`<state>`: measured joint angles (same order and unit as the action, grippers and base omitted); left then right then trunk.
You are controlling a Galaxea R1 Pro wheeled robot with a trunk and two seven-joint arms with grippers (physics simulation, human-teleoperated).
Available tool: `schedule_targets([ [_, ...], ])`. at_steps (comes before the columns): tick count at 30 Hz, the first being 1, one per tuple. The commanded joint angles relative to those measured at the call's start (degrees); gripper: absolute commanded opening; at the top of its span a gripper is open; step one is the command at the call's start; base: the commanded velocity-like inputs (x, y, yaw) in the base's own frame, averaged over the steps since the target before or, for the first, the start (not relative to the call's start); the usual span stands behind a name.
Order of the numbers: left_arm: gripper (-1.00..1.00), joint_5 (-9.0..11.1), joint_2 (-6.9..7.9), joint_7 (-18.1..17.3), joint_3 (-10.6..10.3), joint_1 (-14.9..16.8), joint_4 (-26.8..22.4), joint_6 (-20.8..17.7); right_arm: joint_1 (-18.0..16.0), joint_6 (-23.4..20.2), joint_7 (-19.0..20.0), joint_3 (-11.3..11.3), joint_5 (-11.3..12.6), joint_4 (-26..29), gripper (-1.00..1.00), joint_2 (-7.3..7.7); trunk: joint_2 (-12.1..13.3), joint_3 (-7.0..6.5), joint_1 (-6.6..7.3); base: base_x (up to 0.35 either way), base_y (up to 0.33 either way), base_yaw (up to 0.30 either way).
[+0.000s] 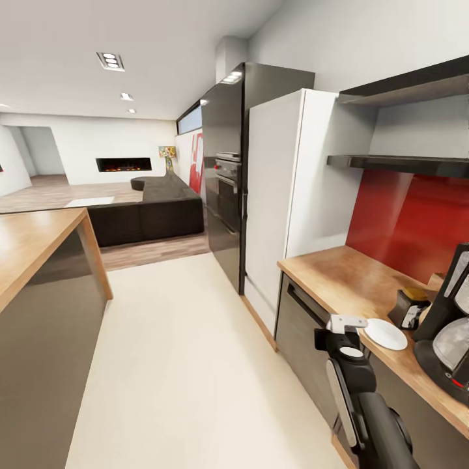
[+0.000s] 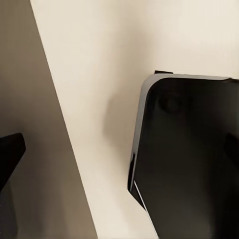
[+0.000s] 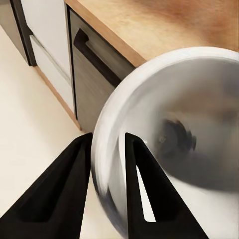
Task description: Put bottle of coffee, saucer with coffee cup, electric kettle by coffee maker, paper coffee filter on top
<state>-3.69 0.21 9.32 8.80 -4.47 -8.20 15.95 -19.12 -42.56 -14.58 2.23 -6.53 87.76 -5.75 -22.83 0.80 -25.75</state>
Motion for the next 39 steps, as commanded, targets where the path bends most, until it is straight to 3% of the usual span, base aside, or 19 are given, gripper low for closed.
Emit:
schedule_targets([
  [1, 1.0, -0.4, 0.01, 0.1, 0.3, 0.0, -0.1, 0.0, 0.0, -0.4, 0.3, 0.1, -0.5, 0.1, -1.0, -0.01, -0.1, 0.08, -0.03, 0.0, 0.0, -0.014],
  [15, 1.0, -0.4, -0.04, 0.1, 0.2, 0.1, -0.1, -0.6, 0.0, -0.4, 0.3, 0.2, -0.6, 0.2, -1.0, 0.04, -0.1, 0.09, -0.03, 0.0, 0.0, -0.011],
  [28, 1.0, -0.4, 0.01, 0.1, 0.3, 0.1, -0.1, -0.4, 0.0, -0.4, 0.3, 0.3, -0.7, 0.2, -1.0, -0.05, -0.1, 0.08, -0.03, 0.228, 0.0, -0.136],
  [39, 1.0, -0.4, -0.04, 0.2, 0.3, 0.1, -0.2, -0.3, 0.0, -0.4, 0.3, 0.2, -0.7, 0.2, -1.0, -0.05, -0.1, -0.14, -0.03, 0.036, 0.0, -0.228],
])
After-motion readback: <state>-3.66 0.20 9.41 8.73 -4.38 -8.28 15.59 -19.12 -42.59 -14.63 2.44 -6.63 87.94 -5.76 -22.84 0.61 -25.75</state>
